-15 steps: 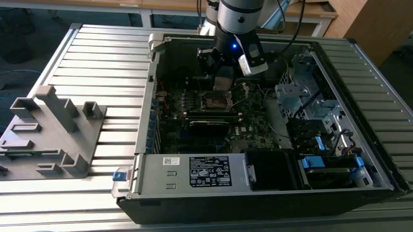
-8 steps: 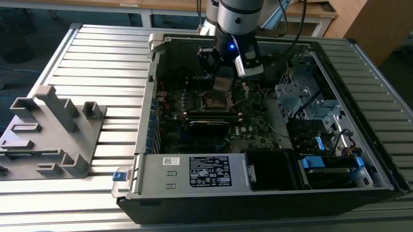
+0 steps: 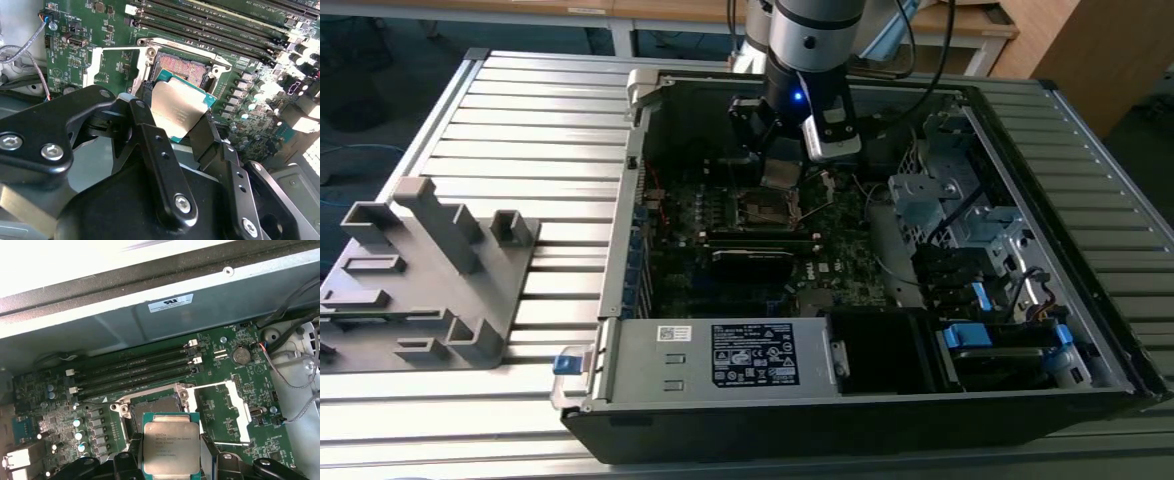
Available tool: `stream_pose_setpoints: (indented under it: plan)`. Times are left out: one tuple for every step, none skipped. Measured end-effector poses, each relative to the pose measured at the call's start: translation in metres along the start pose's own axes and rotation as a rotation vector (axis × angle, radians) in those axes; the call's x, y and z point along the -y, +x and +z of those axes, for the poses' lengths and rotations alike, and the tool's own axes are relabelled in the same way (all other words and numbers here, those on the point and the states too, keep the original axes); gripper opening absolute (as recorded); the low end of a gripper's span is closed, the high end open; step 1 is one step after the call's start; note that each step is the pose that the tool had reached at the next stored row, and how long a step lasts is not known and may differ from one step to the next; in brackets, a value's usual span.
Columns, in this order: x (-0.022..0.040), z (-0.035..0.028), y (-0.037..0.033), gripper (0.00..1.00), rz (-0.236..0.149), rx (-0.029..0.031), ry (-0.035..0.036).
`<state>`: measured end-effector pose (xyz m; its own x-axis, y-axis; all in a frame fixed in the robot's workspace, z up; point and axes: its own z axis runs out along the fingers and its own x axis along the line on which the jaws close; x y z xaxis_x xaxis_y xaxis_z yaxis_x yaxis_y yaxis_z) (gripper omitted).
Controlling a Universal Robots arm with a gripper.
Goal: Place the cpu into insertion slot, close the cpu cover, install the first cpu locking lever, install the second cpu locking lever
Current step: 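Place the cpu into insertion slot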
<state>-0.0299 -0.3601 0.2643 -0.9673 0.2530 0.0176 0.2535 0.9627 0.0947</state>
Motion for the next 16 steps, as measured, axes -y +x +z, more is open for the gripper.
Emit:
stream_pose_setpoints:
  plan:
    - [0.0, 0.0, 0.0, 0.54, 0.0, 0.0, 0.0]
    - [0.0, 0.0, 0.0, 0.54, 0.0, 0.0, 0.0]
    - [0.0, 0.0, 0.0, 0.54, 0.0, 0.0, 0.0]
    - [0.0, 0.0, 0.0, 0.54, 0.0, 0.0, 0.0]
    - [0.0, 0.0, 0.0, 0.54, 0.0, 0.0, 0.0]
    - [0.0, 0.0, 0.0, 0.54, 0.0, 0.0, 0.0]
    - [0.0, 0.0, 0.0, 0.54, 0.0, 0.0, 0.0]
    - [0.0, 0.0, 0.0, 0.54, 0.0, 0.0, 0.0]
    - [0.0, 0.0, 0.0, 0.54, 0.001, 0.0001, 0.0]
    - [0.0, 0.0, 0.0, 0.54, 0.004, 0.0004, -0.0001]
    - [0.0, 0.0001, 0.0, 0.54, 0.011, 0.0011, -0.0002]
    - [0.0, 0.0001, 0.0, 0.54, 0.022, 0.0021, -0.0004]
    - [0.0, 0.0001, 0.0, 0.54, 0.038, 0.0037, -0.0006]
    - [0.0, 0.0002, 0.0, 0.54, 0.056, 0.0053, -0.001]
    - [0.0, 0.0004, 0.0, 0.54, 0.074, 0.007, -0.0012]
    - [0.0, 0.0005, 0.0, 0.54, 0.092, 0.0088, -0.0016]
